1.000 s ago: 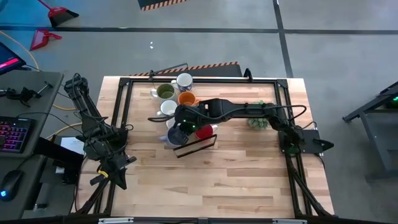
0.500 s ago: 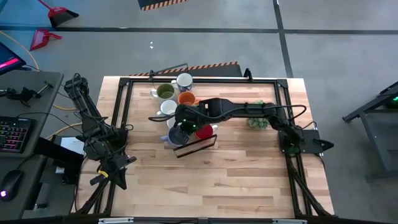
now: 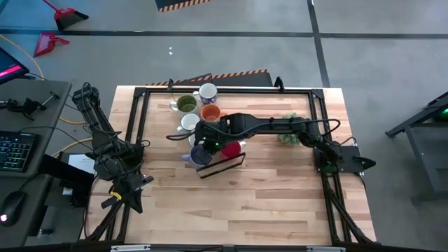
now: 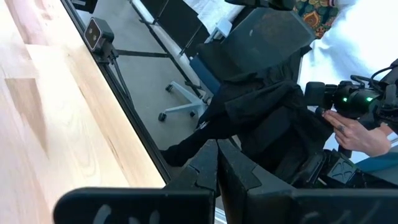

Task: Place coffee mugs
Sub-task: Put the blue mug on the shelf

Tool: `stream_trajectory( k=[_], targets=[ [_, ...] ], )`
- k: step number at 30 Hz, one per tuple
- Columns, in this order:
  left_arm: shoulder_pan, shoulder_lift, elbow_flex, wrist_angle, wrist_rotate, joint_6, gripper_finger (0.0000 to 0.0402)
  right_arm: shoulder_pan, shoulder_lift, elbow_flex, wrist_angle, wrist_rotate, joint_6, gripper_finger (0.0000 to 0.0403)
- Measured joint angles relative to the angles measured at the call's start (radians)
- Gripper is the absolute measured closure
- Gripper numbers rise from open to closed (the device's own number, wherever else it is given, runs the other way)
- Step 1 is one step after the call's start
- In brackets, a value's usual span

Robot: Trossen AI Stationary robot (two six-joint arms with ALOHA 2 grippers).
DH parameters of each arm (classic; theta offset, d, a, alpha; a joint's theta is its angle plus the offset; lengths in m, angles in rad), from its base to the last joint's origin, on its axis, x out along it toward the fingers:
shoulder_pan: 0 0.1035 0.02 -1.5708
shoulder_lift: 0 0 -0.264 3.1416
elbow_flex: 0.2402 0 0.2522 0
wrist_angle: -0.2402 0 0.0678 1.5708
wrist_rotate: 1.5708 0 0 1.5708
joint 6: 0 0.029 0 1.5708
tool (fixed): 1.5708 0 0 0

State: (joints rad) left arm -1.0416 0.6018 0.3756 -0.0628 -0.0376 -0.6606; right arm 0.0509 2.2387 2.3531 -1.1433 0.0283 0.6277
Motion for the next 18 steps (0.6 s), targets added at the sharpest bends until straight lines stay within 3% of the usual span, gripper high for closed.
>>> stream_trajectory(
  k=[18],
  targets=[
    [0.000, 0.000, 0.000, 0.000, 0.000, 0.000, 0.0402, 0.001, 0.013, 0.001, -0.034, 0.000, 0.001, 0.0403]
  ],
)
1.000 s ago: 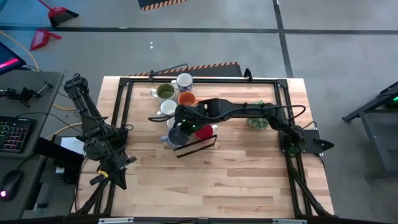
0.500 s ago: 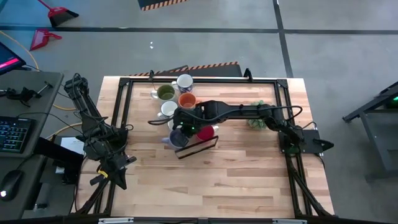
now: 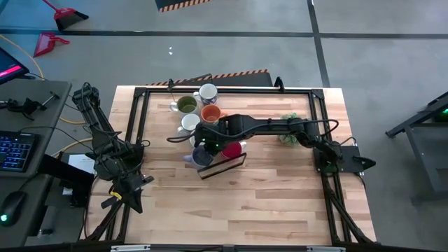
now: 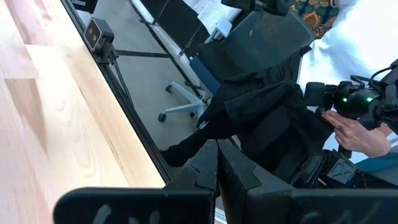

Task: Place coffee mugs
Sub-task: Put the blue mug on the shelf

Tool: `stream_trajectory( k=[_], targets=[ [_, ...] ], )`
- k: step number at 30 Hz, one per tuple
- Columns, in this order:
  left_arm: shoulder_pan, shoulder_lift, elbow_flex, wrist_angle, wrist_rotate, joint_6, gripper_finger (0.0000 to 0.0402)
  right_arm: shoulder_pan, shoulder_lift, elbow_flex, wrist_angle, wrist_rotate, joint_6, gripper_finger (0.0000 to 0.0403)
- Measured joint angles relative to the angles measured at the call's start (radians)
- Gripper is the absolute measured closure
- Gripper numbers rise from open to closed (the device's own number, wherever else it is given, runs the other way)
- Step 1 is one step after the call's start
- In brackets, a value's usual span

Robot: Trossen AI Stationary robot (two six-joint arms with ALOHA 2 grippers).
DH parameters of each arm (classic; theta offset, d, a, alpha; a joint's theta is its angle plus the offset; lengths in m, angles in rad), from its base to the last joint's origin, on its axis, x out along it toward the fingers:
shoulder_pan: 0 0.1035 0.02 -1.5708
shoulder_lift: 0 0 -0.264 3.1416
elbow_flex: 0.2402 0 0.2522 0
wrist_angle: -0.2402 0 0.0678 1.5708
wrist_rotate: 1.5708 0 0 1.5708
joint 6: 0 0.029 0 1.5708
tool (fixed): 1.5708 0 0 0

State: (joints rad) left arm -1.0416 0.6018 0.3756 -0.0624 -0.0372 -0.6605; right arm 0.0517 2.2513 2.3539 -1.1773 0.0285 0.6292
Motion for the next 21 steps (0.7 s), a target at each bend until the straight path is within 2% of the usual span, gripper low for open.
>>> stream_trajectory(
  k=[7, 21],
  targets=[
    [0.000, 0.000, 0.000, 0.004, 0.000, -0.001, 0.0402, -0.001, 0.042, -0.002, 0.009, -0.020, -0.009, 0.0403],
    [0.000, 0.000, 0.000, 0.007, 0.000, 0.000, 0.0402, 0.002, 0.039, -0.002, -0.043, -0.037, -0.007, 0.0403]
  ],
)
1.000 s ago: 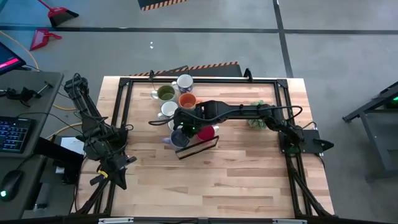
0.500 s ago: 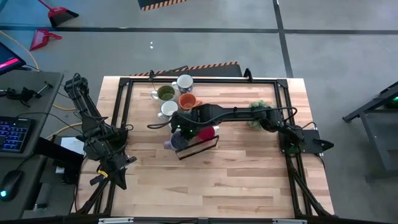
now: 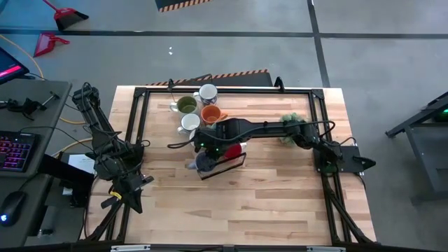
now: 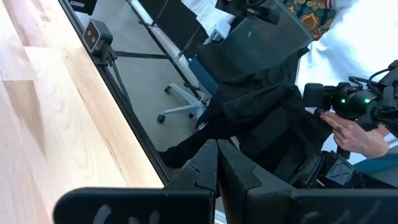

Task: Place coffee mugs
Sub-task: Put the blue mug on the shelf

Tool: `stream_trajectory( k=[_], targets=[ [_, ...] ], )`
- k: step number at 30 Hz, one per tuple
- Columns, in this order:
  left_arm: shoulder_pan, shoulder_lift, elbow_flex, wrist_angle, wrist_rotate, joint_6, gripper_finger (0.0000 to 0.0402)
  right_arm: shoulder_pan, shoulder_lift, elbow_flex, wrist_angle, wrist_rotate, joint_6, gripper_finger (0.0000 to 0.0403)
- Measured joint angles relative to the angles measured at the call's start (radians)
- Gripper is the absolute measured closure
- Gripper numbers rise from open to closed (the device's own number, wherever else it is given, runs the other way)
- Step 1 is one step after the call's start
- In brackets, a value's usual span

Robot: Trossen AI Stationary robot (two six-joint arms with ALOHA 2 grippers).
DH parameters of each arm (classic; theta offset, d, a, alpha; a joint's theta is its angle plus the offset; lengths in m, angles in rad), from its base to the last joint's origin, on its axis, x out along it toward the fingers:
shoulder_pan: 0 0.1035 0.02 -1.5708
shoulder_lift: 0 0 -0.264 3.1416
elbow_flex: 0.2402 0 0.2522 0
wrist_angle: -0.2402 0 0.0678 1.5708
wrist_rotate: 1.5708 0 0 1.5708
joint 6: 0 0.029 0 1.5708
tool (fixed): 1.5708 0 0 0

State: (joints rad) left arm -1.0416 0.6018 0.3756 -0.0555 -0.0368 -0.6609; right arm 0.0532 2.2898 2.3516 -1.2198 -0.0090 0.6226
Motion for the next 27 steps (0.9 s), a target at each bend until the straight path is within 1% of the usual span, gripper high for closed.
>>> stream_trajectory(
  k=[4, 13, 27],
  targets=[
    [0.000, 0.000, 0.000, 0.000, 0.000, 0.000, 0.0402, -0.001, 0.001, 0.000, -0.003, 0.016, 0.008, 0.0403],
    [0.000, 0.000, 0.000, 0.000, 0.000, -0.017, 0.0402, 0.000, 0.027, 0.002, 0.005, 0.017, 0.026, 0.0403],
    [0.000, 0.000, 0.000, 0.000, 0.000, -0.019, 0.0402, 0.000, 0.029, 0.002, -0.036, 0.050, 0.032, 0.0403]
  ],
)
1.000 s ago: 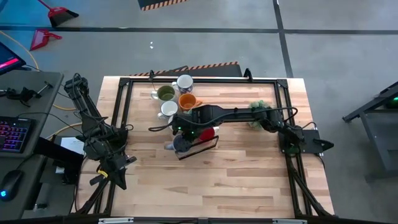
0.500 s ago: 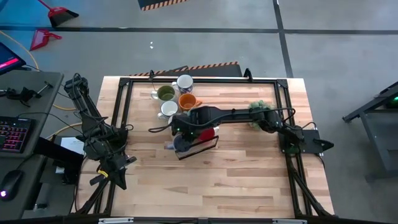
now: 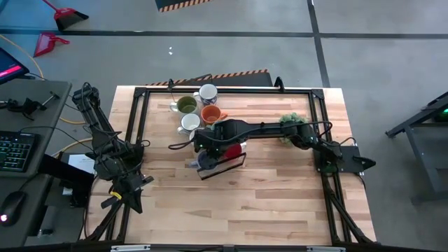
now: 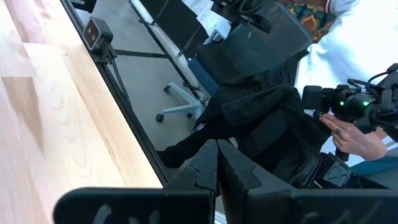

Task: Place coffee mugs
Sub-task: Put the blue mug on the shelf

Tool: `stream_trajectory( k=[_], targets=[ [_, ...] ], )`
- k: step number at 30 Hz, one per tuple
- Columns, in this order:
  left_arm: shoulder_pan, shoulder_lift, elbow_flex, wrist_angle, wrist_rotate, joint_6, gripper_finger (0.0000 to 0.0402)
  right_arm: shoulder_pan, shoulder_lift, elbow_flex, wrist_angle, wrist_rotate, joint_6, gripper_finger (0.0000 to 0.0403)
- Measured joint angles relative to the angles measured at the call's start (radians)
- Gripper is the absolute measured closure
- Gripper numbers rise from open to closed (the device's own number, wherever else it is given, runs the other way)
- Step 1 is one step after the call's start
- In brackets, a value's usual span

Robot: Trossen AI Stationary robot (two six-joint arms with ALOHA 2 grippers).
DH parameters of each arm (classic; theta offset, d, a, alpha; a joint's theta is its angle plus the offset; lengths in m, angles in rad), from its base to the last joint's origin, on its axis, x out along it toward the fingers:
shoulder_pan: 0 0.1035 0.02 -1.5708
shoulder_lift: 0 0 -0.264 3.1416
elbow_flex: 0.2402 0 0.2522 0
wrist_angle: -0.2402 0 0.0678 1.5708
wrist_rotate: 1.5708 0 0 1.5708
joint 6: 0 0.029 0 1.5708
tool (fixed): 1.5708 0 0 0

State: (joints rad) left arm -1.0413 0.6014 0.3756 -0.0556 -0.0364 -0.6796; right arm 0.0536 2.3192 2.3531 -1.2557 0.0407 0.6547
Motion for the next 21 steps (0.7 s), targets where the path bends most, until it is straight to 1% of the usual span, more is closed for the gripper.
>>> stream_trajectory(
  k=[11, 21],
  targets=[
    [0.000, 0.000, 0.000, 0.000, 0.000, 0.000, 0.0402, 0.000, 0.000, 0.000, -0.009, 0.008, 0.015, 0.0403],
    [0.000, 0.000, 0.000, -0.001, 0.000, 0.000, 0.0401, 0.002, 0.032, 0.003, 0.008, -0.018, 0.019, 0.0403]
  ],
)
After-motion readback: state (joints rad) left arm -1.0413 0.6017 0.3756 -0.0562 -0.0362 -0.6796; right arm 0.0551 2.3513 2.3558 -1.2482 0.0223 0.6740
